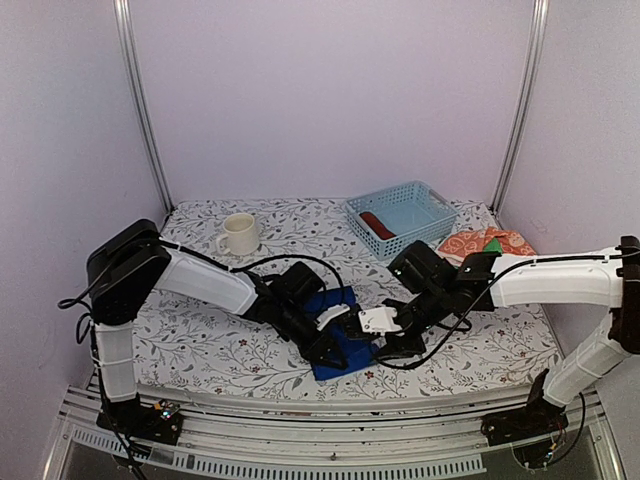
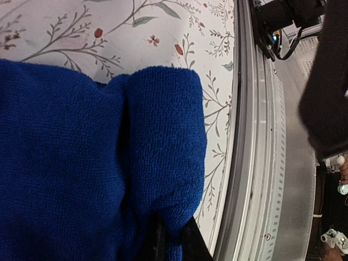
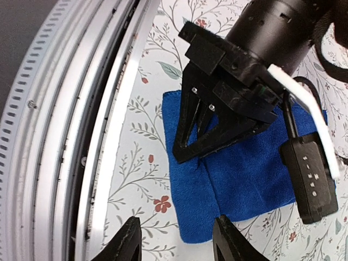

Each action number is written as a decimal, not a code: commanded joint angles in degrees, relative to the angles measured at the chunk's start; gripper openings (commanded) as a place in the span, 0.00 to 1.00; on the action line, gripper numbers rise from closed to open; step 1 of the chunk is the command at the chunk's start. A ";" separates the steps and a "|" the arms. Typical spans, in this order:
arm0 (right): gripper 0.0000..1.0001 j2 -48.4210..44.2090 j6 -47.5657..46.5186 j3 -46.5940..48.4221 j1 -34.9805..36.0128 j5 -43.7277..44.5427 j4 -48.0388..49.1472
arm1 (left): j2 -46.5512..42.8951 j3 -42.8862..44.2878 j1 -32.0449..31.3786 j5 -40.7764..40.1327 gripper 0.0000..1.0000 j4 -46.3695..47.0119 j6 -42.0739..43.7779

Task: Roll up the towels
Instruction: Roll the towel at the center of the board.

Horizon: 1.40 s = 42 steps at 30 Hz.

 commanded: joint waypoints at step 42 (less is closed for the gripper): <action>0.07 48.22 -5.93 35.32 -1.84 -19.31 -35.72 | -52.83 -28.65 -11.36 -52.96 0.42 7.31 1.03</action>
